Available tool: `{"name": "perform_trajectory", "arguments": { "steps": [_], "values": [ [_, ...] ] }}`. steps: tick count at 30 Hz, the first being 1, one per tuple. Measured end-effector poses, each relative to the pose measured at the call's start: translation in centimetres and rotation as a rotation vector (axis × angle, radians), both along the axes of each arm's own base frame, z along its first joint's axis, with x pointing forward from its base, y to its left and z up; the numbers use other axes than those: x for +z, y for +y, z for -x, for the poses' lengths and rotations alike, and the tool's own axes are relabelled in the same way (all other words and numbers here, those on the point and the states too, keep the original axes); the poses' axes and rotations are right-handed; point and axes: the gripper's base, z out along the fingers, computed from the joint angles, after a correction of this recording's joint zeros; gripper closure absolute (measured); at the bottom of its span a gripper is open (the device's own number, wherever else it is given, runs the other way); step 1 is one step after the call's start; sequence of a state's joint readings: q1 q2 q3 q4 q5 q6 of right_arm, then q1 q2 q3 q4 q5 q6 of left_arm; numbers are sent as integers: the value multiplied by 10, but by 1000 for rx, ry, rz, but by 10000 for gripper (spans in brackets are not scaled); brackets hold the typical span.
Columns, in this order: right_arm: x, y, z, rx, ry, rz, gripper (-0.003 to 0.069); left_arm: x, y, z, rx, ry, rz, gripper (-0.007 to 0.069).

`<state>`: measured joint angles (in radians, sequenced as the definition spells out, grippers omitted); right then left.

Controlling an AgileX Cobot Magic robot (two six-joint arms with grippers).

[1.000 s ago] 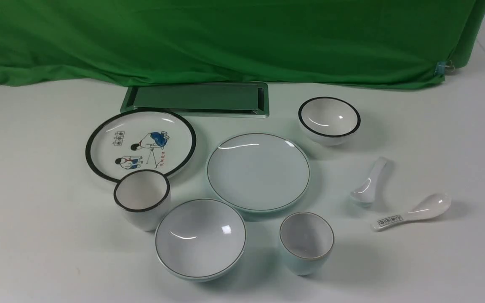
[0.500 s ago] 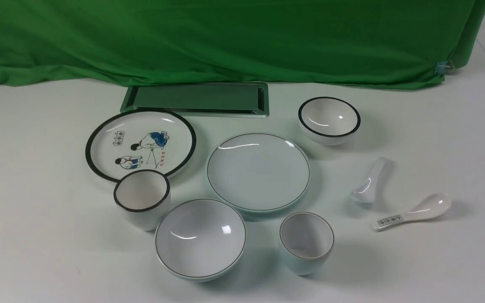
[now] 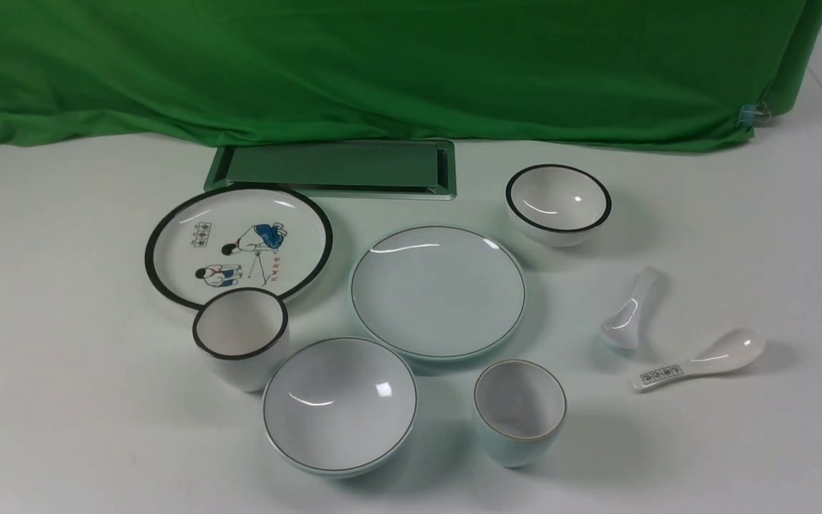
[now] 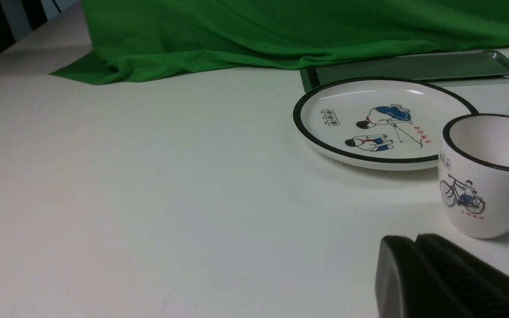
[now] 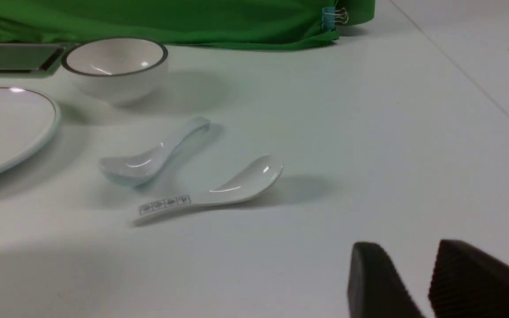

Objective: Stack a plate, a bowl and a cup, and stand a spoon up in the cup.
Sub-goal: Use the left arm to grab a blue rice bowl

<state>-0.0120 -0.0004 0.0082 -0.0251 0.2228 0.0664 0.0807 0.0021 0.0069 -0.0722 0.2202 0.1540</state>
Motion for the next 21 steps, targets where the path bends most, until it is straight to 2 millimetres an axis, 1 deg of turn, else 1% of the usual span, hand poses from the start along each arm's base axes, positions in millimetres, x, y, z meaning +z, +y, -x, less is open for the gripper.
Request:
{"name": "perform_trajectory", "arguments": {
  "steps": [16,18,19,20,21],
  "values": [
    [0,0,0,-3,-1,-15,417,0,0,0,0,0,-2,653],
    [0,0,0,-12,-3,-54,417,0,0,0,0,1,-19,653],
    [0,0,0,-23,-6,-113,417,1,0,0,1,-8,-28,653],
    [0,1,0,-46,-10,-239,417,3,0,0,2,-37,10,653],
    [0,1,0,-71,-14,-377,417,6,0,-1,6,-75,91,653]
  ]
}}
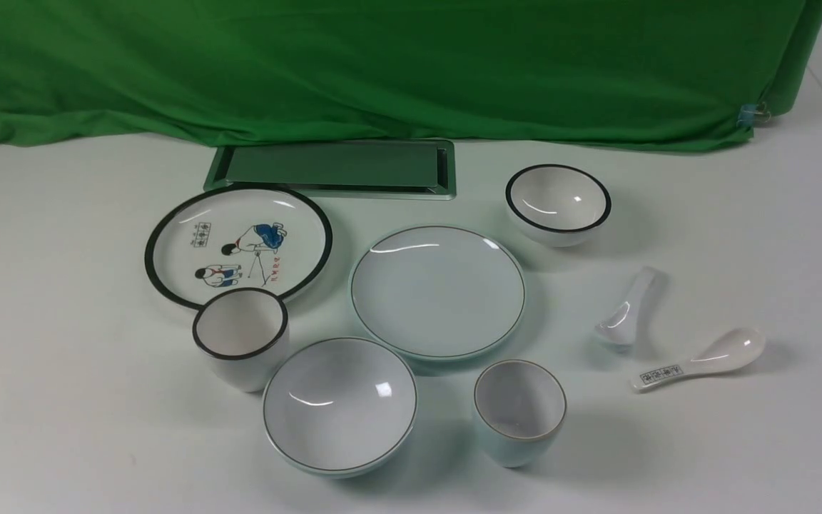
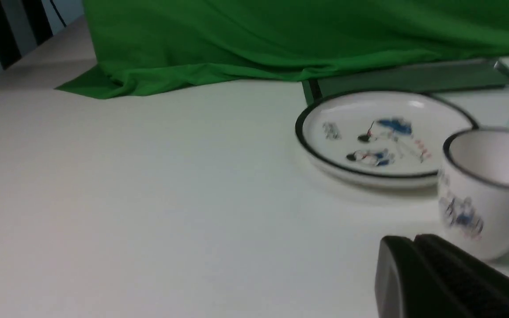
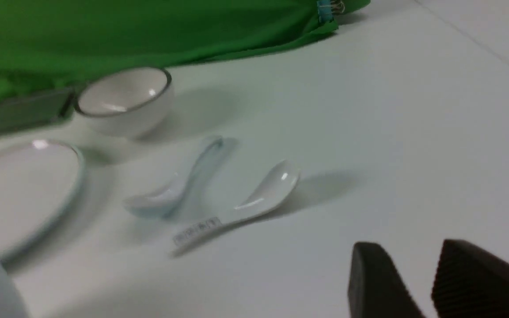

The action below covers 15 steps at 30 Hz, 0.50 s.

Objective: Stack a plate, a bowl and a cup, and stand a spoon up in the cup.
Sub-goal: Use the left arm to grab a blue rice bowl

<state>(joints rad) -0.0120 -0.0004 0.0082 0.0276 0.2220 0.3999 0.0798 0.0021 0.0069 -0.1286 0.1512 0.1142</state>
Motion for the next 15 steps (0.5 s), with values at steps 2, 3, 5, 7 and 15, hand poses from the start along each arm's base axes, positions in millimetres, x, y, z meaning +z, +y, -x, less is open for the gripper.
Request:
{"name": "perform_trajectory", "arguments": {
  "steps": [2,3,5,7,15],
  "values": [
    [0,1,0,-40,-5,-224,417,7,0,0,7,-85,179,653],
    [0,1,0,-62,-7,-335,417,11,1,0,14,-141,289,653],
    [0,2,0,-111,-10,-569,417,21,5,1,33,-266,496,653],
    [0,2,0,-138,-12,-692,417,27,9,3,46,-360,670,653],
    [0,2,0,-137,-11,-685,417,43,20,11,41,-626,984,653]
  ]
}}
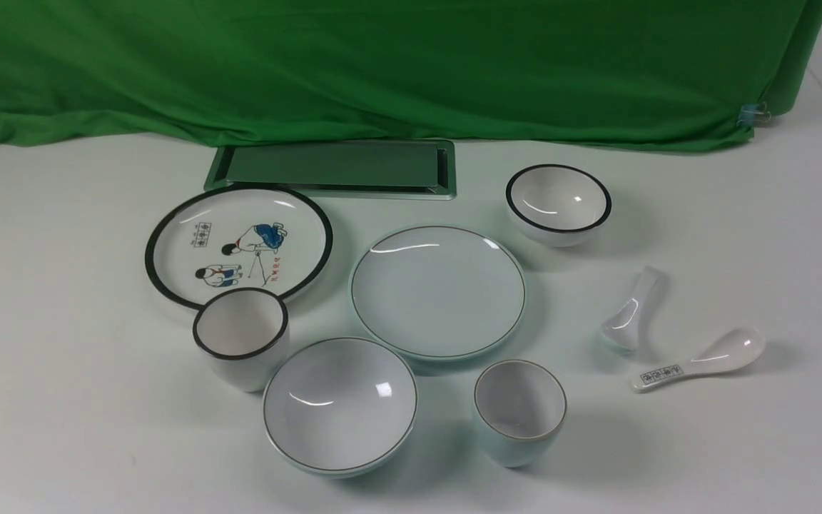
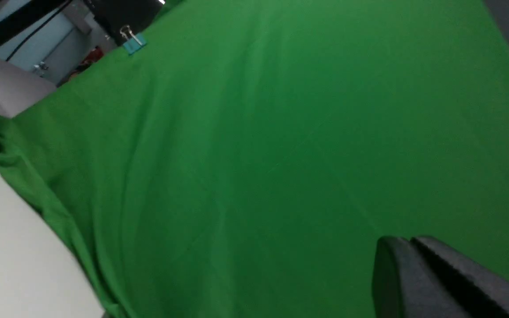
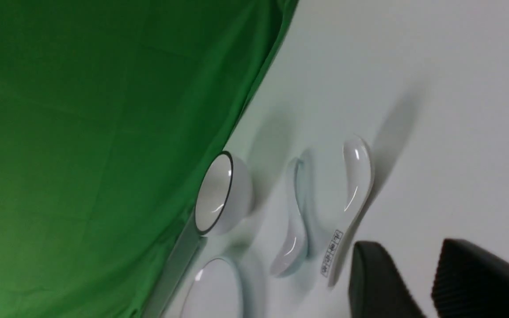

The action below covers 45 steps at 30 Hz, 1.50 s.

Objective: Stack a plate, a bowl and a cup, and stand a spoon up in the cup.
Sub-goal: Use the left arm to grab a blue rice bowl

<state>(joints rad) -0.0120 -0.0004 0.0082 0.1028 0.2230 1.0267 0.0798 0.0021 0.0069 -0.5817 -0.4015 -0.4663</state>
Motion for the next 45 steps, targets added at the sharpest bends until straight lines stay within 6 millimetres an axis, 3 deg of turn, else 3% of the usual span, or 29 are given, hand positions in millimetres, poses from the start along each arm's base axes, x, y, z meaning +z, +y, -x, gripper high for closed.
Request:
{"name": "perform_trajectory", "arguments": {
  "steps": [4,9,17,18,22,27,30,31,34,35,38,42,45],
  "values": [
    [0,0,0,17,0,73,417,4,2,3,-31,-94,115,653],
    [0,0,0,37,-3,163,417,9,-1,4,14,-99,-56,653],
    [2,0,-1,47,-24,216,417,13,-5,6,5,-128,-128,653],
    [5,0,-1,49,-49,244,417,15,-10,6,-13,-135,-199,653],
    [9,0,-2,54,-99,310,417,32,-22,4,-89,26,-379,653],
    [12,0,-2,77,-82,422,432,77,-16,8,34,314,-593,653],
    [23,0,-5,102,-61,524,499,96,-10,-5,64,538,-724,653],
    [33,0,-7,112,-60,574,552,106,-9,-15,49,653,-812,653],
    [46,0,-13,137,-37,656,617,109,-8,-31,-30,847,-907,653],
    [62,0,-19,168,-8,749,643,110,-9,-46,-139,1000,-964,653],
    [86,0,-33,260,99,901,648,107,-16,-72,-374,1199,-1012,653],
    [107,0,-50,397,255,1012,647,105,-35,-95,-615,1232,-1088,653],
    [121,6,-72,577,402,1036,647,94,-66,-114,-875,1186,-1156,653]
  ]
}}
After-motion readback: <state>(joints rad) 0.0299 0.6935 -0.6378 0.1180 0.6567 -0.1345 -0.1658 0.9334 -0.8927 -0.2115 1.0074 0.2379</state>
